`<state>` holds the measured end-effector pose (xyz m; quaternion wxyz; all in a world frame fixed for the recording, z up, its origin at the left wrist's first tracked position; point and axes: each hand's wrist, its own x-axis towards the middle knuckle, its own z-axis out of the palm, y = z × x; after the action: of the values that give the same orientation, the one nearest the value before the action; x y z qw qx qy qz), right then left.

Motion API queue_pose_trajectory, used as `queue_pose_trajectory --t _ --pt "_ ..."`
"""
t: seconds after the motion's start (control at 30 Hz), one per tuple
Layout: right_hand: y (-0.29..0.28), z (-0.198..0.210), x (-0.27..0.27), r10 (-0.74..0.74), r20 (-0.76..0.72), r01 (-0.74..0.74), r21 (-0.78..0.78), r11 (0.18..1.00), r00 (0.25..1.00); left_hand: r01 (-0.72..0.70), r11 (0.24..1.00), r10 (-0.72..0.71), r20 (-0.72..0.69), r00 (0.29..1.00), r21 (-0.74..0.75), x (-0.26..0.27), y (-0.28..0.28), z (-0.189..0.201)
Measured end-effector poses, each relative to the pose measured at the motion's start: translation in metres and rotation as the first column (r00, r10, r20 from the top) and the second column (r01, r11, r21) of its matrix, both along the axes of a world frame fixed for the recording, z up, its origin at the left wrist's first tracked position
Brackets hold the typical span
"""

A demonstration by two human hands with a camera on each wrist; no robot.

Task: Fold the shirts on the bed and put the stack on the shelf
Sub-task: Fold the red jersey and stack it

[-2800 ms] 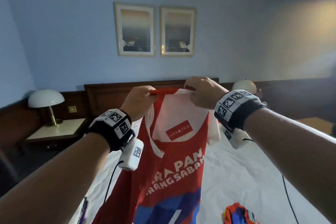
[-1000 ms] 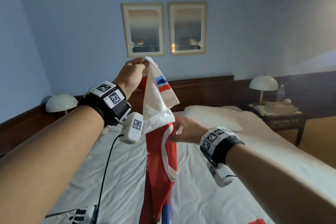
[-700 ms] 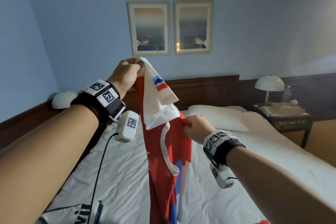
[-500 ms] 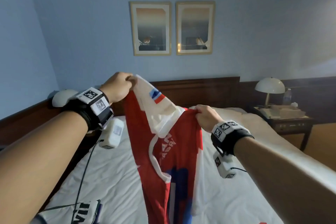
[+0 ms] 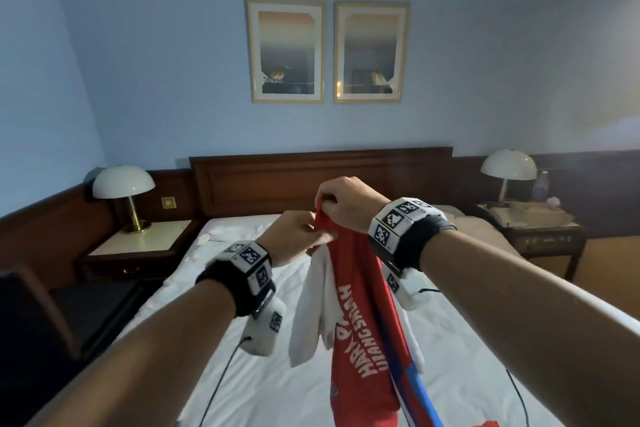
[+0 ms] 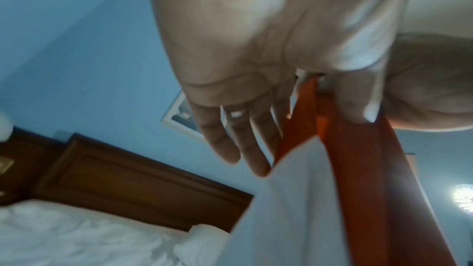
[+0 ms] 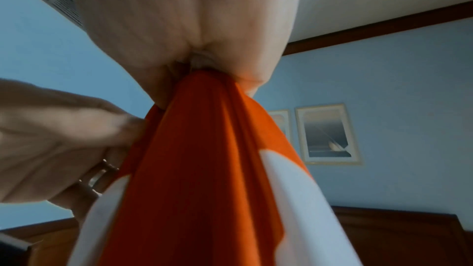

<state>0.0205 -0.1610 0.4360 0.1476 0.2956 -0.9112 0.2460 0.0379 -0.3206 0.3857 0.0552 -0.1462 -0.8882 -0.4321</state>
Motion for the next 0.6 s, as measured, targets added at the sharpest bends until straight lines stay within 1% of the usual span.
queue_pose_trajectory --t 0.03,0.07,0.1,0.2,0.23,0.27,0.33,0.4,0.53,0.6 --pt "0.003 0.0 0.002 -0.007 -0.02 0.008 0.007 1.0 1.0 -0.025 0.993 0.028 -0.023 0.999 0.112 -0.003 0.006 -0.006" --pt "0.008 -0.001 0.004 -0.014 -0.038 0.015 0.017 1.0 0.999 -0.043 0.98 0.05 -0.03 0.998 0.193 -0.008 0.01 -0.011" --pt "0.015 -0.002 0.005 -0.018 -0.051 0.02 0.035 0.999 0.999 -0.053 0.969 0.062 -0.033 0.998 0.24 -0.011 0.012 -0.013" --pt "0.04 -0.011 0.005 -0.038 -0.054 0.044 0.112 0.993 0.998 -0.06 0.954 0.077 -0.046 0.996 0.294 -0.017 0.014 -0.006" --pt "0.047 -0.016 0.003 -0.043 -0.065 0.051 0.128 0.991 0.997 -0.05 0.958 0.07 -0.061 0.996 0.283 -0.017 0.017 -0.001" --pt "0.053 -0.022 0.002 -0.058 -0.073 0.067 0.122 0.99 0.996 -0.038 0.97 0.061 -0.089 0.994 0.24 -0.017 0.019 0.005" --pt "0.061 -0.033 0.001 -0.102 -0.063 0.105 0.059 0.993 0.993 -0.017 0.994 0.035 -0.169 0.985 0.11 -0.014 0.029 0.019" --pt "0.068 -0.043 0.0 -0.13 -0.051 0.13 -0.007 0.992 0.99 -0.012 1.0 0.01 -0.226 0.974 -0.009 -0.01 0.037 0.031" --pt "0.077 -0.061 -0.008 -0.131 -0.034 0.128 -0.086 0.988 0.991 -0.062 0.97 -0.002 -0.261 0.965 -0.236 -0.001 0.044 0.044" --pt "0.08 -0.066 -0.008 -0.139 0.003 0.138 -0.121 0.983 0.99 -0.09 0.954 0.007 -0.279 0.96 -0.287 0.005 0.042 0.049"
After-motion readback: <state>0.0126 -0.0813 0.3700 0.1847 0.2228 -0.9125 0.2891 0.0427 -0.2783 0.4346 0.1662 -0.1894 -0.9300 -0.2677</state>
